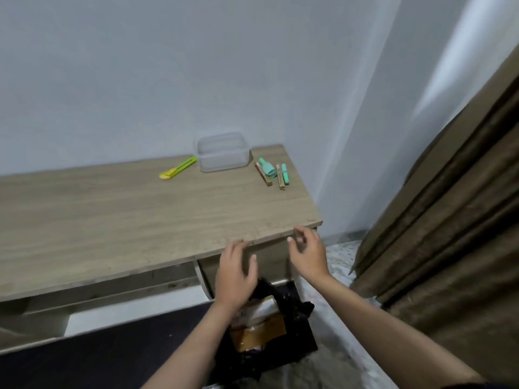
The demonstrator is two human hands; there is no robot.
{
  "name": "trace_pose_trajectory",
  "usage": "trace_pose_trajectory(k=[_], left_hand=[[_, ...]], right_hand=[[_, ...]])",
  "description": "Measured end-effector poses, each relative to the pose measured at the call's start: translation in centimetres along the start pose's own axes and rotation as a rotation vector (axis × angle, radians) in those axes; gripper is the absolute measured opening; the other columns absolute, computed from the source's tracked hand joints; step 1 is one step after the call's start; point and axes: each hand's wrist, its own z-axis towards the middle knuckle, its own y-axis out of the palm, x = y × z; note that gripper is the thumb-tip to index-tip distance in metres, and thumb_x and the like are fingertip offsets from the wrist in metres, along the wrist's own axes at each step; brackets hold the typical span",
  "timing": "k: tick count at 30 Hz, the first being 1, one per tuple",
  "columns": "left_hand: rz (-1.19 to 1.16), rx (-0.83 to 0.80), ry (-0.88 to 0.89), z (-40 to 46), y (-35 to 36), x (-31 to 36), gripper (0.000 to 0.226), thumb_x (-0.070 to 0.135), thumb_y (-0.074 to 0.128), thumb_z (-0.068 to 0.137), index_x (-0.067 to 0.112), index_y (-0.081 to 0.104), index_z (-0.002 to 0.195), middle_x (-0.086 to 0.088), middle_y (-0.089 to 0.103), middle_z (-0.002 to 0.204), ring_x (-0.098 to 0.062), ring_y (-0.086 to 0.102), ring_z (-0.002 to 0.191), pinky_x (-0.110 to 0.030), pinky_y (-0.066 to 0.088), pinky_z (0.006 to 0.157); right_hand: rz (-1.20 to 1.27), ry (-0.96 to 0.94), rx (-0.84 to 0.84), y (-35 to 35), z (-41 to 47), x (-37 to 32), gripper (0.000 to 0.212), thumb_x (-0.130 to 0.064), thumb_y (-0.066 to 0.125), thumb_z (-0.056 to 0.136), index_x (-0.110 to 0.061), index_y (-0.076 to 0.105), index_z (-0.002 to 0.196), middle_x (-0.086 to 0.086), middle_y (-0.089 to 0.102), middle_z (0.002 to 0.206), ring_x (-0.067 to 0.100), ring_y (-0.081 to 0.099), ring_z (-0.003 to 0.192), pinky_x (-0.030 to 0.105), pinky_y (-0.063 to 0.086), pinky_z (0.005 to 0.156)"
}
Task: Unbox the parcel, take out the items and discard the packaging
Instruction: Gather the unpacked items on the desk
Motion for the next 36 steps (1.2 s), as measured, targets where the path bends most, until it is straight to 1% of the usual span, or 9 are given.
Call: trace_pose_trajectory(k=[2, 6, 11, 13, 15, 17, 21, 28, 36], left_hand=[[0.007, 0.03, 0.042, 2.9, -0.6, 0.1, 0.032, 0.02, 0.058, 0.088, 0.006, 0.058, 0.116, -0.006, 0.056, 0.117, -0.015, 0.051, 0.114, -0.021, 0.037, 0.098], [0.091, -0.029, 0.024, 6.9, -1.6, -1.8, 0.047, 0.039, 0.047, 0.083, 0.009, 0.058, 0.118, -0.011, 0.055, 0.119, -0.023, 0.051, 0.115, -0.028, 0.038, 0.097], [0.258, -0.088, -0.068, 11.0, -2.2, -5.1, 0.066, 0.055, 0.04, 0.076, 0.011, 0.056, 0.122, -0.016, 0.052, 0.129, -0.033, 0.048, 0.122, -0.042, 0.037, 0.102], [0.326, -0.1, -0.121, 13.1, -2.1, -6.1, 0.072, 0.061, 0.037, 0.074, 0.013, 0.053, 0.126, -0.016, 0.049, 0.135, -0.035, 0.044, 0.126, -0.047, 0.035, 0.105], [0.41, -0.132, -0.182, 14.9, -1.9, -6.7, 0.078, 0.066, 0.032, 0.071, 0.019, 0.048, 0.13, -0.014, 0.042, 0.143, -0.032, 0.036, 0.132, -0.05, 0.03, 0.107], [0.48, -0.197, -0.223, 16.2, -1.4, -7.2, 0.083, 0.07, 0.024, 0.07, 0.024, 0.041, 0.136, -0.011, 0.03, 0.151, -0.029, 0.026, 0.139, -0.054, 0.023, 0.108], [0.612, -0.337, -0.245, 18.1, 0.1, -8.4, 0.088, 0.075, 0.007, 0.07, 0.033, 0.014, 0.147, -0.004, -0.001, 0.159, -0.027, 0.001, 0.145, -0.061, 0.008, 0.111], [0.602, -0.308, -0.272, 18.3, 0.5, -8.9, 0.083, 0.076, 0.016, 0.071, 0.04, 0.012, 0.146, 0.005, -0.002, 0.159, -0.02, -0.001, 0.145, -0.058, 0.006, 0.112], [0.582, -0.279, -0.285, 18.3, 0.4, -8.9, 0.079, 0.076, 0.024, 0.073, 0.042, 0.015, 0.144, 0.009, -0.002, 0.159, -0.016, -0.001, 0.145, -0.055, 0.005, 0.113]], right_hand=[[0.007, -0.04, 0.055, 0.1, 2.1, -1.4, 0.035, -0.017, 0.058, 0.087, -0.01, 0.056, 0.121, 0.005, 0.056, 0.116, 0.008, 0.052, 0.093, 0.014, 0.04, 0.084], [0.051, -0.041, 0.091, 1.0, 5.6, -3.3, 0.035, -0.019, 0.059, 0.087, -0.012, 0.055, 0.121, 0.005, 0.053, 0.116, 0.016, 0.057, 0.096, 0.034, 0.051, 0.09], [0.063, -0.009, 0.073, 2.7, 10.1, -5.0, 0.039, -0.024, 0.058, 0.087, -0.015, 0.05, 0.124, 0.008, 0.049, 0.123, 0.02, 0.057, 0.107, 0.037, 0.048, 0.098], [0.03, -0.016, 0.068, 3.4, 12.2, -5.6, 0.043, -0.025, 0.059, 0.086, -0.014, 0.048, 0.126, 0.009, 0.048, 0.124, 0.023, 0.055, 0.108, 0.033, 0.046, 0.097], [-0.031, -0.013, 0.053, 3.9, 14.2, -5.8, 0.05, -0.026, 0.06, 0.085, -0.014, 0.045, 0.13, 0.011, 0.045, 0.126, 0.026, 0.052, 0.111, 0.03, 0.041, 0.095], [-0.095, 0.001, 0.024, 4.7, 16.1, -5.7, 0.058, -0.03, 0.061, 0.083, -0.015, 0.04, 0.135, 0.012, 0.041, 0.131, 0.029, 0.047, 0.118, 0.034, 0.039, 0.102], [-0.228, 0.069, -0.044, 6.5, 20.1, -5.3, 0.076, -0.045, 0.063, 0.076, -0.02, 0.033, 0.14, 0.015, 0.036, 0.134, 0.036, 0.036, 0.126, 0.041, 0.033, 0.108], [-0.388, 0.118, -0.104, 8.1, 25.1, -5.0, 0.079, -0.064, 0.068, 0.06, -0.042, 0.037, 0.129, 0.009, 0.035, 0.135, 0.031, 0.032, 0.127, 0.051, 0.031, 0.101], [-0.467, -0.011, -0.152, 7.5, 27.6, -4.2, 0.067, -0.047, 0.064, 0.066, -0.044, 0.042, 0.129, 0.009, 0.048, 0.116, 0.033, 0.046, 0.108, 0.039, 0.041, 0.093]])
